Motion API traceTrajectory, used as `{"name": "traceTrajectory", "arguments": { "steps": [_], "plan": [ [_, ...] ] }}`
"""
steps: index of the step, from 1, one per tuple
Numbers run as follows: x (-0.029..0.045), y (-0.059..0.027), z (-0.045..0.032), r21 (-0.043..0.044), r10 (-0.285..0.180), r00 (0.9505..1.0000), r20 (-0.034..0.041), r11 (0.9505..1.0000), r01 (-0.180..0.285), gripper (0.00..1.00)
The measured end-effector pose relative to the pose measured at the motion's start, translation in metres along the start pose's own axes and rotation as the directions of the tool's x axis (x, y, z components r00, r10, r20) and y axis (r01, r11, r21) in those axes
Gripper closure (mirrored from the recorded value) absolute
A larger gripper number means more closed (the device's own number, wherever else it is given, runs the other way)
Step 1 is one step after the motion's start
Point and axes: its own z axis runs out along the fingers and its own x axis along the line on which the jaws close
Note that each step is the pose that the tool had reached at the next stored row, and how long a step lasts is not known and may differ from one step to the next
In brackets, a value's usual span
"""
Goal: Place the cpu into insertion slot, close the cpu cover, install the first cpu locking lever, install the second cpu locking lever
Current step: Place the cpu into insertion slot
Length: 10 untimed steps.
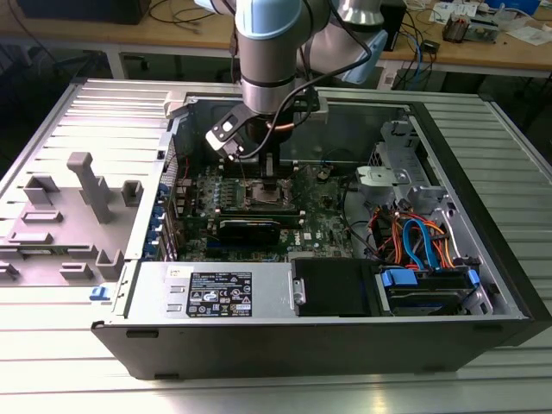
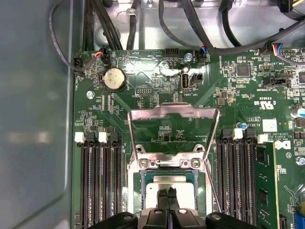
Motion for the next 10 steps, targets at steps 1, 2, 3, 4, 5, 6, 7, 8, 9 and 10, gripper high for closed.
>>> {"name": "traceTrajectory", "arguments": {
  "steps": [1,2,3,4,5,6,7,8,9,10],
  "plan": [
    [-0.0001,0.0001,-0.0003,0.0161,0.000,1.0000,-0.0001,0.9999,0.000,0.89],
    [-0.0001,0.0001,-0.0004,0.0229,0.000,1.0000,0.0000,0.9997,0.000,0.89],
    [-0.0001,0.0000,-0.0004,0.0264,-0.001,1.0000,0.0000,0.9997,0.001,0.89],
    [-0.0001,0.0000,-0.0004,0.0275,-0.002,1.0000,-0.0002,0.9996,0.002,0.89],
    [-0.0001,-0.0001,-0.0004,0.0277,-0.004,1.0000,-0.0003,0.9996,0.004,0.89],
    [0.0000,0.0000,-0.0005,0.0277,-0.007,1.0000,-0.0009,0.9996,0.007,0.89],
    [0.0000,0.0001,-0.0008,0.0277,-0.010,0.9999,-0.0011,0.9996,0.010,0.89],
    [0.0000,0.0001,-0.0013,0.0277,-0.014,0.9999,-0.0014,0.9995,0.014,0.89],
    [0.0000,0.0001,-0.0012,0.0276,-0.015,0.9999,-0.0015,0.9995,0.015,0.89],
    [0.0000,0.0001,-0.0013,0.0276,-0.015,0.9999,-0.0015,0.9995,0.015,0.89]
  ]
}}
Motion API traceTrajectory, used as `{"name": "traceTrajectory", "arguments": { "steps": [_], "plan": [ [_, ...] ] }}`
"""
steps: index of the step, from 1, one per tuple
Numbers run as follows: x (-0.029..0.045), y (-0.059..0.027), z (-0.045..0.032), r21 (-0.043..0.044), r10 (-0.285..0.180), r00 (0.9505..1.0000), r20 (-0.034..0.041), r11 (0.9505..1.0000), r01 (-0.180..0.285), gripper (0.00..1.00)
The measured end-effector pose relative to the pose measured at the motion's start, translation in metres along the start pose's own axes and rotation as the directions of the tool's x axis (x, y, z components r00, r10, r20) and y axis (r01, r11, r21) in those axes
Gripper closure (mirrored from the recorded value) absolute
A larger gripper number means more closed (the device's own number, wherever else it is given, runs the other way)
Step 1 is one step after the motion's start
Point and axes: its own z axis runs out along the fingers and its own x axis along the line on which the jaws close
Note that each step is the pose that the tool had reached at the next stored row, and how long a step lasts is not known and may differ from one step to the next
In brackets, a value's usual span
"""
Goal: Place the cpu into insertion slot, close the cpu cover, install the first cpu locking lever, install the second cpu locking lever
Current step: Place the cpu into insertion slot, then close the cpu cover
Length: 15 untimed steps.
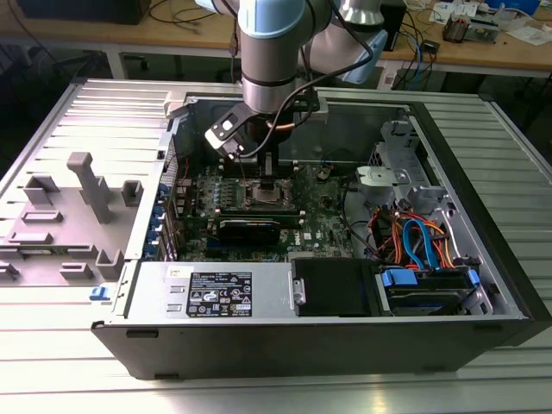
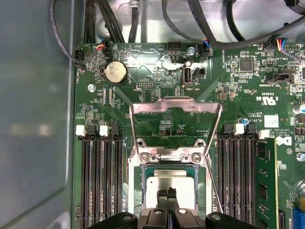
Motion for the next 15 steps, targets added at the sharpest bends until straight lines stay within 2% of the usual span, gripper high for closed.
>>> {"name": "traceTrajectory", "arguments": {
  "steps": [13,15],
  "plan": [
    [-0.0001,0.0005,0.0000,0.0001,-0.001,1.0000,0.0001,1.0000,0.001,0.89],
    [0.0000,0.0035,-0.0032,0.0000,-0.011,0.9999,0.0005,0.9999,0.011,0.89]
  ]
}}
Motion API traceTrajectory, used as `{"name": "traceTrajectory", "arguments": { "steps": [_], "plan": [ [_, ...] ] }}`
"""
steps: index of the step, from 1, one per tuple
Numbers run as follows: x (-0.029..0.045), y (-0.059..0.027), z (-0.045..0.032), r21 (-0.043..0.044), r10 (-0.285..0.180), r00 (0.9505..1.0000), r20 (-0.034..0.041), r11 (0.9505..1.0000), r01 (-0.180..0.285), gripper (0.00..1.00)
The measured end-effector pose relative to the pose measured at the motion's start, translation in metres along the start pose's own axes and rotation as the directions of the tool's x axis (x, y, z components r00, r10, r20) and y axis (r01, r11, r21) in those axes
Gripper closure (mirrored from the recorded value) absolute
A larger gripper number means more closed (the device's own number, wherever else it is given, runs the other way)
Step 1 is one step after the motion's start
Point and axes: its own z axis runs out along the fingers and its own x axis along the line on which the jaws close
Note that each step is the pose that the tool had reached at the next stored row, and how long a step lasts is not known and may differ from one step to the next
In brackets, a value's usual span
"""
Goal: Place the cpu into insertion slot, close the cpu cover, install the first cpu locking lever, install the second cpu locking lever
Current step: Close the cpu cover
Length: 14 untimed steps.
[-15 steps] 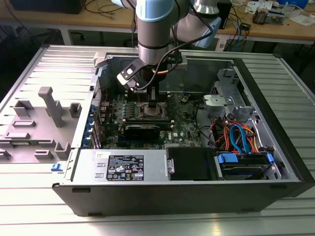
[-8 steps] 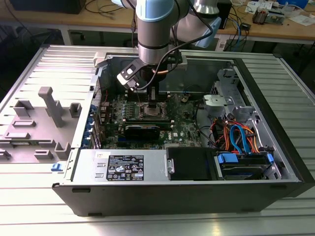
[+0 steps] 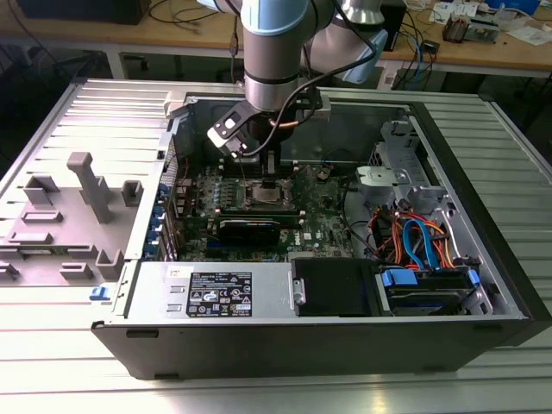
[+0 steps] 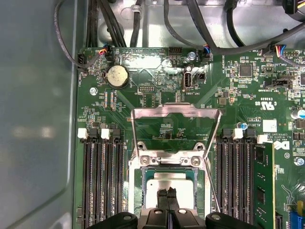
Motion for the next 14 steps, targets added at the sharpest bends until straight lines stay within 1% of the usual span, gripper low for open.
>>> {"name": "traceTrajectory", "arguments": {
  "steps": [14],
  "plan": [
    [-0.0001,0.0000,-0.0010,0.0004,-0.001,1.0000,0.0006,1.0000,0.001,0.89]
  ]
}}
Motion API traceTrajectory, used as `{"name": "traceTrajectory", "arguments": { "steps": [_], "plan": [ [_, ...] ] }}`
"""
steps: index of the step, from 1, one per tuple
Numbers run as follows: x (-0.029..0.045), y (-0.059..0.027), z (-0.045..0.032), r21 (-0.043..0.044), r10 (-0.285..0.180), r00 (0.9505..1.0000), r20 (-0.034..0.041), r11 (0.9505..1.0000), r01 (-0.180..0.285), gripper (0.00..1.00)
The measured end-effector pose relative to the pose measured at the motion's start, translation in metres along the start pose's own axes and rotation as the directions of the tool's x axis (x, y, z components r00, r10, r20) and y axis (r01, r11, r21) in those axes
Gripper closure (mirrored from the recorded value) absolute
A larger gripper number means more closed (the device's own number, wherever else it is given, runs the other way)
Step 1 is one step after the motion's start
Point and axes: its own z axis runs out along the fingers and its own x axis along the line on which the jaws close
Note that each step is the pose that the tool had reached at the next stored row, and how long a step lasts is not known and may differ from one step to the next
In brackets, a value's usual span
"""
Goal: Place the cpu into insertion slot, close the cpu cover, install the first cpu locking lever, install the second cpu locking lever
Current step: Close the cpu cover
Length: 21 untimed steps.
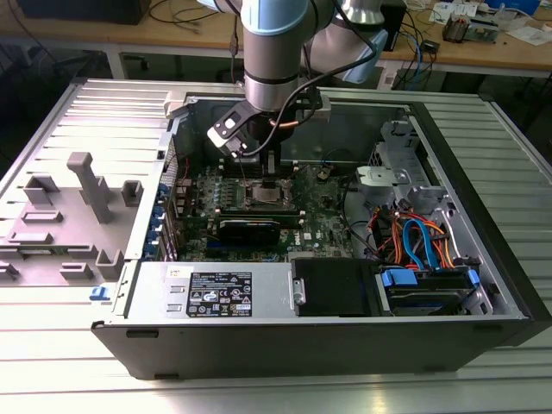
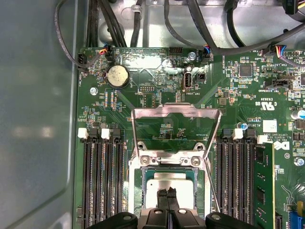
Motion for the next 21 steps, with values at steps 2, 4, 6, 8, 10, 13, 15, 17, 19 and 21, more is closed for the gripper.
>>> {"name": "traceTrajectory", "arguments": {
  "steps": [2,4,6,8,10,13,15,17,19,21],
  "plan": [
    [0.0000,0.0001,-0.0027,-0.0002,0.000,1.0000,-0.0003,1.0000,0.000,0.89],
    [0.0001,0.0002,-0.0038,-0.0003,0.000,1.0000,-0.0004,1.0000,0.000,0.89],
    [0.0001,0.0002,-0.0057,-0.0003,0.000,1.0000,-0.0003,1.0000,0.000,0.89],
    [0.0001,0.0003,-0.0073,-0.0003,0.000,1.0000,-0.0003,1.0000,0.000,0.89],
    [0.0000,0.0003,-0.0077,-0.0001,0.000,1.0000,0.0000,1.0000,0.000,0.89],
    [0.0000,0.0003,-0.0085,-0.0001,0.000,1.0000,0.0001,1.0000,0.000,0.89],
    [0.0000,0.0003,-0.0099,-0.0002,0.000,1.0000,-0.0001,1.0000,0.000,0.89],
    [0.0000,0.0004,-0.0113,-0.0001,0.000,1.0000,-0.0002,1.0000,0.000,0.89],
    [0.0001,0.0004,-0.0127,-0.0002,0.000,1.0000,-0.0002,1.0000,0.000,0.89],
    [0.0001,0.0005,-0.0140,-0.0002,0.000,1.0000,-0.0002,1.0000,0.000,0.89]
  ]
}}
